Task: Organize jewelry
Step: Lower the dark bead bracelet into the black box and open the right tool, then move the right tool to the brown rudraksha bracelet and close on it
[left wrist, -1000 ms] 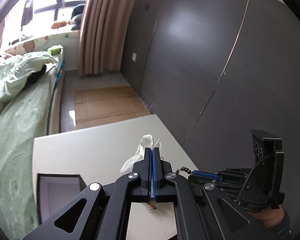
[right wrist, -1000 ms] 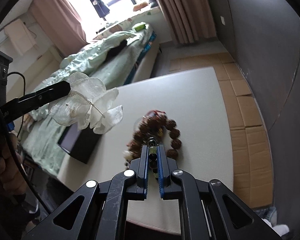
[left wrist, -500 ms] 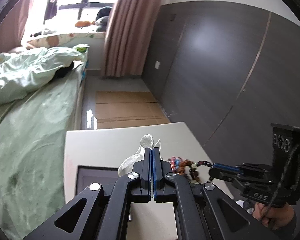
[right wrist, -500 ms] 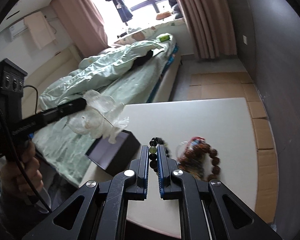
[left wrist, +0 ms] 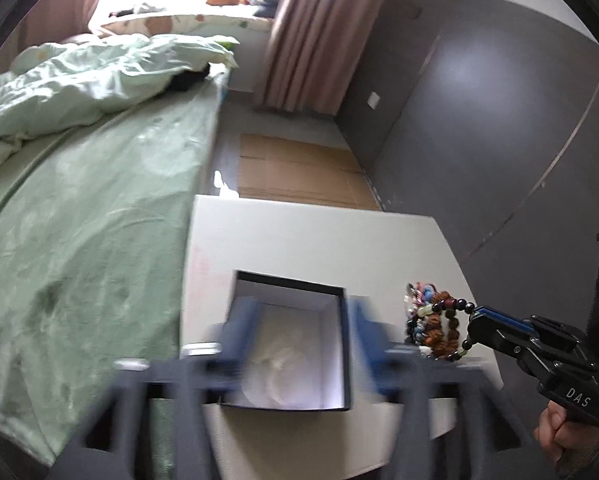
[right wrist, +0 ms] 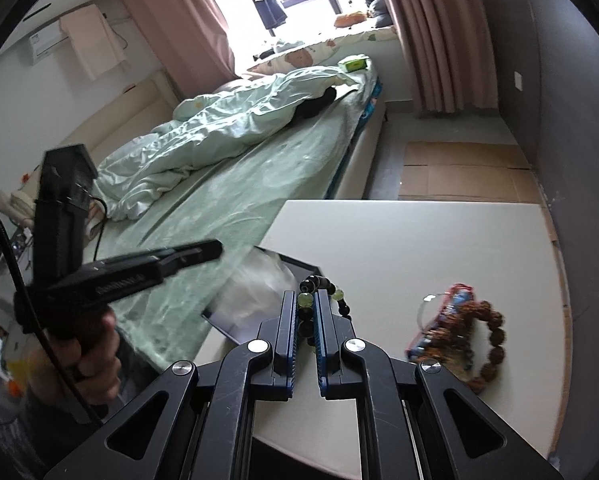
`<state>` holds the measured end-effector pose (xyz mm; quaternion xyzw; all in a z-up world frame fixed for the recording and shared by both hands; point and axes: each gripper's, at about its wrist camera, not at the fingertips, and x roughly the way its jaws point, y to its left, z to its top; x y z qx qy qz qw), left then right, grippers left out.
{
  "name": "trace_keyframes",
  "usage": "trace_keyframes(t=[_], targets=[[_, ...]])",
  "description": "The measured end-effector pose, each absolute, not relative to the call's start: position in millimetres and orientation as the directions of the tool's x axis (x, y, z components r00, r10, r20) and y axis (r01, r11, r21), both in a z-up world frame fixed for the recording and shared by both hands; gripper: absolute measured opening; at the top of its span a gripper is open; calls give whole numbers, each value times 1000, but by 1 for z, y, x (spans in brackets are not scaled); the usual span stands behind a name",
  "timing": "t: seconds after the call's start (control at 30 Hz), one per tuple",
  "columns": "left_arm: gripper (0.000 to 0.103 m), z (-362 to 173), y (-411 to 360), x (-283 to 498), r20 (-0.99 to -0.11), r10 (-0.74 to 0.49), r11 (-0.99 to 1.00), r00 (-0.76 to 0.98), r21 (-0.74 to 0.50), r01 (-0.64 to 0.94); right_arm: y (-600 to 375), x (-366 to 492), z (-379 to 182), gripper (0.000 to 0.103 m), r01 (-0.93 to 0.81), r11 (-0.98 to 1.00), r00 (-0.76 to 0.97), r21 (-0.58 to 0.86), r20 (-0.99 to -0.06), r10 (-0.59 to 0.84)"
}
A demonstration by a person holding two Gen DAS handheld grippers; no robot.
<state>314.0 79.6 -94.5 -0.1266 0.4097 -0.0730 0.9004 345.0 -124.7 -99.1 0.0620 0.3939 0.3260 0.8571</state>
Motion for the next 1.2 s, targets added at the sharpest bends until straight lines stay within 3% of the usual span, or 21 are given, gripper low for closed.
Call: trace_keyframes(t=[0.07, 0.47, 0.57, 0.63, 0.67, 0.7, 1.2], targets=[[87, -91, 90, 302, -694, -208, 961, 689, -275, 13, -115, 346, -99, 9, -521, 770, 465, 368, -635, 618], [88, -91, 137, 275, -694, -170, 955, 699, -291, -57, -53, 355, -101, 9, -581, 715, 384, 390, -643, 663], [88, -90, 141, 271, -693, -159, 956, 703, -285, -64, -39, 358, -105, 10, -576, 732, 371, 364, -681, 631], [88, -90, 139, 271, -694, -157, 957, 703, -282, -65, -35, 363, -109, 32, -552, 762, 376, 339, -714, 591], [88, -89, 138, 271, -693, -157, 958, 703, -281, -62, -37, 364, -111, 60, -539, 770, 381, 340, -717, 584], [88, -89, 136, 270, -692, -159, 958, 704, -280, -58, -43, 365, -112, 70, -521, 781, 395, 345, -714, 578], [88, -85, 65, 286, -677, -259, 958, 689, -272, 93, -149, 361, -116, 70, -352, 864, 481, 360, -722, 497]])
